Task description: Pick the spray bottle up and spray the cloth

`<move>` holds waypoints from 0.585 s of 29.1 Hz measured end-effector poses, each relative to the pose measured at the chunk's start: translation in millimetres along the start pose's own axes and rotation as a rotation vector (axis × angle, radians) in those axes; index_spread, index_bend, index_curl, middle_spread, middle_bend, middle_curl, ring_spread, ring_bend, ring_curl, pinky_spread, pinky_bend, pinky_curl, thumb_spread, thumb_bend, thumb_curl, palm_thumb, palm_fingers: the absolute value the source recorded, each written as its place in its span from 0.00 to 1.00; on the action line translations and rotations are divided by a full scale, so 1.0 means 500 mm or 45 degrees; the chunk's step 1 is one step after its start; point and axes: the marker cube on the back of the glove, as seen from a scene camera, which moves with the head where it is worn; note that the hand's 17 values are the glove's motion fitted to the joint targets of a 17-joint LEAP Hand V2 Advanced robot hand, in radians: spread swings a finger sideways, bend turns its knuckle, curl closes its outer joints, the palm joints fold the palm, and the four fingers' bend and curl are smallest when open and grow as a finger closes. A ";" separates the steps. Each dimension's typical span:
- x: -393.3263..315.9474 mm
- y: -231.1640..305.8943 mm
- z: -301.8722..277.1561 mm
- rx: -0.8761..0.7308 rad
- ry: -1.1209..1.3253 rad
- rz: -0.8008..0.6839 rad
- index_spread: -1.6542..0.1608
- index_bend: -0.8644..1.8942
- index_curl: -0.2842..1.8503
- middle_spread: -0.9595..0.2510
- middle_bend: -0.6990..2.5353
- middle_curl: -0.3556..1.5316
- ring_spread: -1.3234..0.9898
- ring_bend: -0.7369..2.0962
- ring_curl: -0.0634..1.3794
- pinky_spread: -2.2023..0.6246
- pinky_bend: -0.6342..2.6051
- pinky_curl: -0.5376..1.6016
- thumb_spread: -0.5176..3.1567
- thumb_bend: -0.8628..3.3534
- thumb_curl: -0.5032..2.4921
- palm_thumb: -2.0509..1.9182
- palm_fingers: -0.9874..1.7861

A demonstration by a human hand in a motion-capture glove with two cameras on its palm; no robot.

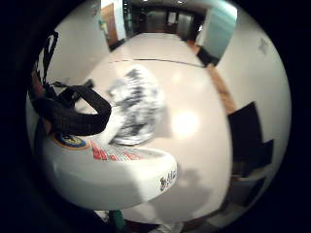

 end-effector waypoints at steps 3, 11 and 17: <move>-0.045 0.016 0.046 -0.032 -0.386 0.077 0.79 0.37 0.39 0.67 0.32 0.48 0.50 0.43 0.39 0.69 0.34 0.47 0.23 0.20 0.41 0.81 0.77; -0.055 0.034 0.179 -0.041 -0.697 0.194 0.79 0.36 0.37 0.69 0.32 0.48 0.51 0.43 0.39 0.69 0.34 0.47 0.26 0.20 0.40 0.81 0.75; -0.055 0.038 0.206 0.069 -0.509 0.076 0.80 0.36 0.36 0.70 0.31 0.48 0.51 0.43 0.39 0.69 0.34 0.48 0.30 0.20 0.39 0.81 0.75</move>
